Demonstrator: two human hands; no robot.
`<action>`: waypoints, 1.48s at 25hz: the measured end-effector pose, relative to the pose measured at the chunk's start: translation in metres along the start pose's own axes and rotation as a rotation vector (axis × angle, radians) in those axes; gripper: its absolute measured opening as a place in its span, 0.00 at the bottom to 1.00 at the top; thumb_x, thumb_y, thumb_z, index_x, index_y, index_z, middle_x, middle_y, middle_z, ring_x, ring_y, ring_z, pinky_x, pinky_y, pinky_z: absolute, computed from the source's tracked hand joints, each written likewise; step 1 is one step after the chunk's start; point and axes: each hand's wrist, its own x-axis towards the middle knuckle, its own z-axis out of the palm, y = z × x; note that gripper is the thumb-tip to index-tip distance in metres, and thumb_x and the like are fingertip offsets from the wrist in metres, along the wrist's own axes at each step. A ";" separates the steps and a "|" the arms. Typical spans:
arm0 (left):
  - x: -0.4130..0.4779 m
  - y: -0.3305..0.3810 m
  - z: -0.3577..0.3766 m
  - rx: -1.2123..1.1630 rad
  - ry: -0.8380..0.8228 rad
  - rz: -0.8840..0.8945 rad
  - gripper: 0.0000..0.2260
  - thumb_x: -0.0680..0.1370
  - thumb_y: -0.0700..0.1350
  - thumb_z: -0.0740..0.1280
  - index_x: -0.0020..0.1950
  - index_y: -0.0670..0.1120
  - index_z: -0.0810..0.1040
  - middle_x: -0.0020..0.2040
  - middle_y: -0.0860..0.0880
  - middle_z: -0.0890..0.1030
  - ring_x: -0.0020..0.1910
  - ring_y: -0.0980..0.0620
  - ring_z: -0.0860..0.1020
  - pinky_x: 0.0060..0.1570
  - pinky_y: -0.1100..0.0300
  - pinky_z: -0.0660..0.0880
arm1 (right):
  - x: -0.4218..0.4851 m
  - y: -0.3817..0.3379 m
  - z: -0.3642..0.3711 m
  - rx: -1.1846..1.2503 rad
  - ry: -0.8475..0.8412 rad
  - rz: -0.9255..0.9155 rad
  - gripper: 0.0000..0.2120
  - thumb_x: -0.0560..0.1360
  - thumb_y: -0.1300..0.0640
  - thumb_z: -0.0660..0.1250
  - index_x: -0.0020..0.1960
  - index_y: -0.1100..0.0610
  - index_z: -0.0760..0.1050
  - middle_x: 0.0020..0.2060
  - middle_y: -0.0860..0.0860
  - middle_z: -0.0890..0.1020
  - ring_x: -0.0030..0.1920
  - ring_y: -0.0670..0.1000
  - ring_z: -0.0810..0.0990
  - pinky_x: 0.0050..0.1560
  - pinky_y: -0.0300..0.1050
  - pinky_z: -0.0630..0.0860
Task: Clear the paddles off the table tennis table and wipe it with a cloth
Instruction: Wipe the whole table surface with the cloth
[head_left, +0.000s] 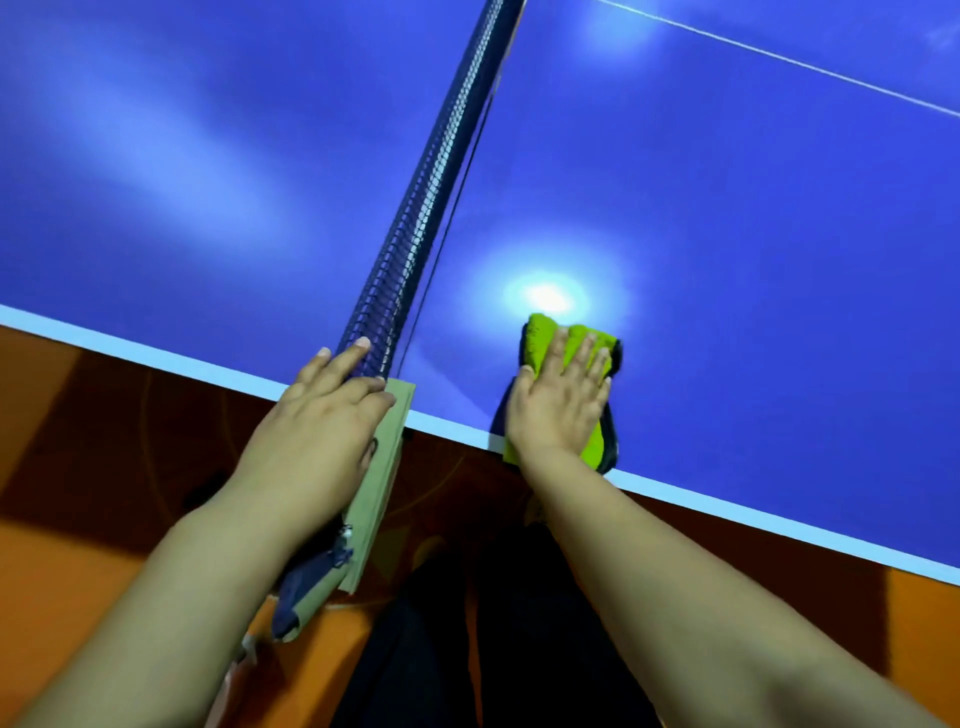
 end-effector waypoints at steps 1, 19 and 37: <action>-0.005 0.000 -0.001 -0.005 0.004 -0.001 0.21 0.59 0.37 0.78 0.51 0.43 0.82 0.52 0.45 0.82 0.65 0.41 0.72 0.66 0.53 0.53 | 0.000 -0.015 0.003 -0.014 -0.019 -0.071 0.31 0.80 0.47 0.54 0.79 0.50 0.45 0.78 0.55 0.44 0.77 0.56 0.41 0.75 0.54 0.40; 0.026 0.079 0.002 0.095 -0.037 0.064 0.17 0.64 0.35 0.73 0.52 0.43 0.81 0.50 0.45 0.83 0.66 0.40 0.71 0.67 0.45 0.51 | -0.031 0.048 0.004 -0.123 -0.160 -0.606 0.31 0.80 0.47 0.54 0.79 0.50 0.45 0.78 0.51 0.45 0.78 0.52 0.42 0.75 0.51 0.41; 0.142 0.412 0.087 -0.104 -0.202 0.253 0.15 0.78 0.43 0.60 0.64 0.48 0.75 0.64 0.52 0.76 0.75 0.50 0.54 0.72 0.51 0.40 | 0.061 0.467 -0.107 -0.025 0.054 -0.075 0.36 0.71 0.42 0.40 0.78 0.50 0.53 0.78 0.51 0.51 0.78 0.52 0.48 0.76 0.48 0.46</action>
